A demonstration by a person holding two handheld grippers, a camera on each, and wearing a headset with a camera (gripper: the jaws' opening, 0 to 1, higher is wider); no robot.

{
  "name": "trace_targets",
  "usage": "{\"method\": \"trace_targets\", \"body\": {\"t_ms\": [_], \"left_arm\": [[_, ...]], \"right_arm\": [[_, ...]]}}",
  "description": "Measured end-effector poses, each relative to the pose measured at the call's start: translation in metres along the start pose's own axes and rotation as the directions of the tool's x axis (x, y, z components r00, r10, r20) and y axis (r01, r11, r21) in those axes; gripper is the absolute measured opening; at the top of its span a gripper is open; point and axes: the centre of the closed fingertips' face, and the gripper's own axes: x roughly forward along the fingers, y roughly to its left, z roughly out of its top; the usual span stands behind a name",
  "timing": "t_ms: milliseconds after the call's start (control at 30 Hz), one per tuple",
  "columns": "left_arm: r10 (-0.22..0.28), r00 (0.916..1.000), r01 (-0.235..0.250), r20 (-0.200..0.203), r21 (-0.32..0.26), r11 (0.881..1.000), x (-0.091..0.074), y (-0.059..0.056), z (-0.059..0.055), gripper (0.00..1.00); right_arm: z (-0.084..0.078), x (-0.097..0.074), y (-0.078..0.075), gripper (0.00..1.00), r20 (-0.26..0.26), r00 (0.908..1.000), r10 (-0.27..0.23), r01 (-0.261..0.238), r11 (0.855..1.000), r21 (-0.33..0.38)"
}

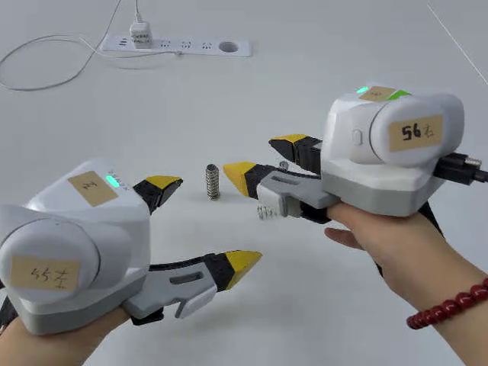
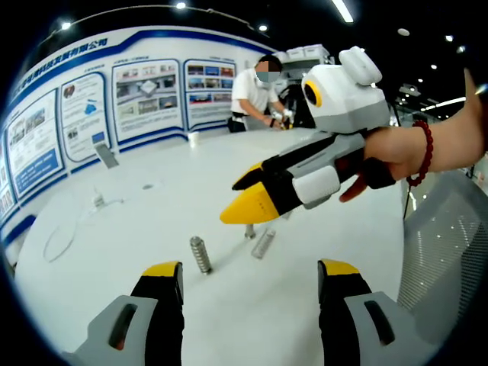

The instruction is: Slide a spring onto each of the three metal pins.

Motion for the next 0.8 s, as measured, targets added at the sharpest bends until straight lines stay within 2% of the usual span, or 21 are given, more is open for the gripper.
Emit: {"method": "trace_targets", "body": {"t_ms": [300,533,800], "left_arm": [[-0.017,0.9998,0.018,-0.013,0.027,0.999,0.004,-0.002,0.001,0.63],[-0.047,0.9985,0.049,-0.029,0.056,0.997,0.012,-0.008,0.001,0.57],[-0.062,0.9957,0.069,-0.068,0.099,0.993,0.024,-0.007,-0.007,0.51]], "right_arm": [[-0.014,-0.021,-0.010,0.45,-0.025,0.9997,-0.007,0.007,1.000,0.003],[-0.027,-0.034,-0.018,0.45,-0.047,0.9987,-0.018,0.019,1.000,0.010],[-0.039,-0.047,-0.026,0.46,-0.061,0.9980,-0.016,0.017,1.000,0.017]]}}
